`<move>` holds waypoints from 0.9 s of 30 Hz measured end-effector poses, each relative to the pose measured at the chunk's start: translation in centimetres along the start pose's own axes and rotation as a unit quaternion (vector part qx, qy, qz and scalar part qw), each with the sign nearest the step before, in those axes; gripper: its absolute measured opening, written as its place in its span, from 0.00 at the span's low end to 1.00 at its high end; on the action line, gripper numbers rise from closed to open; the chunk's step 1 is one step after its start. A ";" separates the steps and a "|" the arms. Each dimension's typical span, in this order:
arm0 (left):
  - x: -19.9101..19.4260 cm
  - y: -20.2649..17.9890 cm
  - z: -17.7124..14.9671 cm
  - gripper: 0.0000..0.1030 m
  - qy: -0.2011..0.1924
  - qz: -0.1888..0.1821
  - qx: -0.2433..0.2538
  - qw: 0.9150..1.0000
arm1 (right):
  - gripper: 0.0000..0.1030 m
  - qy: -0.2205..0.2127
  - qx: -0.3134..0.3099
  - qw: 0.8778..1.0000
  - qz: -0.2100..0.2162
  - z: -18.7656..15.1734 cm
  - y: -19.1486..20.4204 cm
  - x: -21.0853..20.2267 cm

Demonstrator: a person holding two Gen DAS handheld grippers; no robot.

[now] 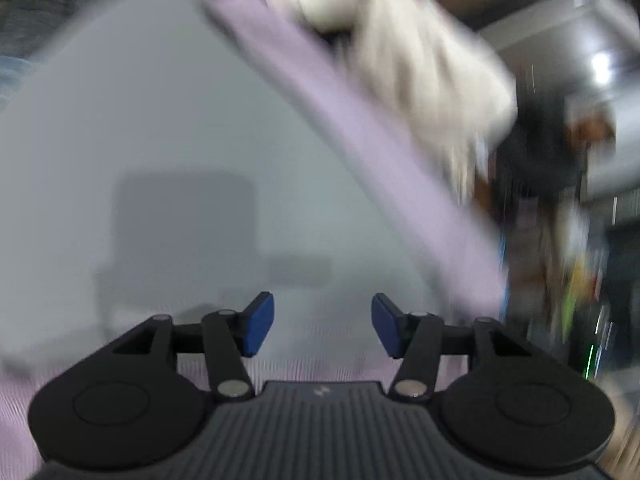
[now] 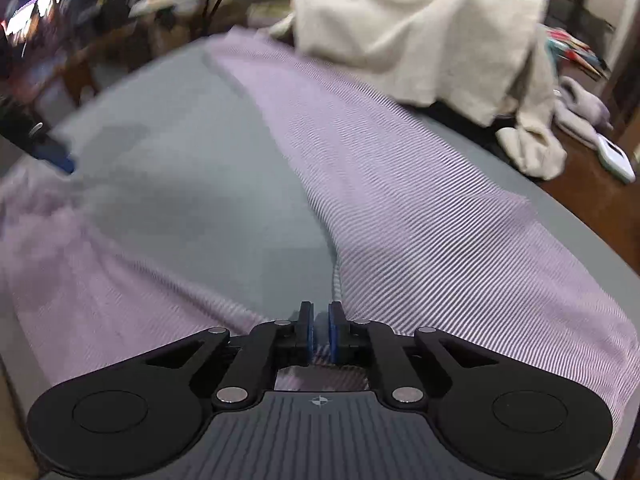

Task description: Fold clothes

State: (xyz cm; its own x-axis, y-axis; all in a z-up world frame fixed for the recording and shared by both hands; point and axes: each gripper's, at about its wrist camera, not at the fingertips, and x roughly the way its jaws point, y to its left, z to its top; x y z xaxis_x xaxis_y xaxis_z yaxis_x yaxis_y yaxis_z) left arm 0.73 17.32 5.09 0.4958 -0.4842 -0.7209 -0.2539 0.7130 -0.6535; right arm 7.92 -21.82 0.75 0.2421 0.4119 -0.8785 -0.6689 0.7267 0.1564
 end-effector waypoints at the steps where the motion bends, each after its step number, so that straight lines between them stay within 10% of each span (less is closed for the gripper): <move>1: 0.0 0.9 2.6 0.61 -0.041 -0.004 -0.040 0.998 | 0.09 -0.021 0.021 1.000 0.001 0.2 -0.4 -0.7; 5: 1.9 2.7 10.0 0.59 -0.134 0.037 -0.100 0.985 | 0.10 -0.029 0.066 0.997 -0.036 0.4 -2.0 -1.0; 13: 8.8 3.3 16.6 0.56 -0.094 0.091 -0.089 0.987 | 0.10 -0.032 0.166 0.985 -0.029 -0.6 -5.0 -1.4; 14: 9.5 2.7 16.7 0.45 -0.099 0.110 -0.067 0.987 | 0.10 -0.032 0.173 0.984 -0.029 -0.6 -5.1 -1.5; 15: 9.8 2.3 16.8 0.07 -0.096 0.135 -0.051 0.985 | 0.10 -0.028 0.174 0.984 -0.026 -0.5 -5.1 -1.2; 16: 9.6 2.1 16.7 0.05 -0.094 0.156 -0.042 0.982 | 0.10 -0.025 0.172 0.984 -0.025 -0.5 -4.9 -1.1; 21: 8.4 0.8 17.4 0.06 -0.143 0.220 0.037 0.964 | 0.10 -0.003 0.131 0.991 0.002 -0.1 -2.9 0.1; 27: 8.6 2.0 18.9 0.34 -0.074 0.256 0.081 0.961 | 0.10 0.029 0.096 0.995 0.005 0.0 -2.6 1.6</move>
State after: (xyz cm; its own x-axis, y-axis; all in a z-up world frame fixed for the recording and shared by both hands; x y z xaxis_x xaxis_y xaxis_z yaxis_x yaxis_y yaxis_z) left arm 20.17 24.13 1.98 0.4565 0.0189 -0.8895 -0.3689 0.9138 -0.1699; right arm 10.05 -23.00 -1.02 0.1916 0.3910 -0.9002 -0.5224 0.8171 0.2438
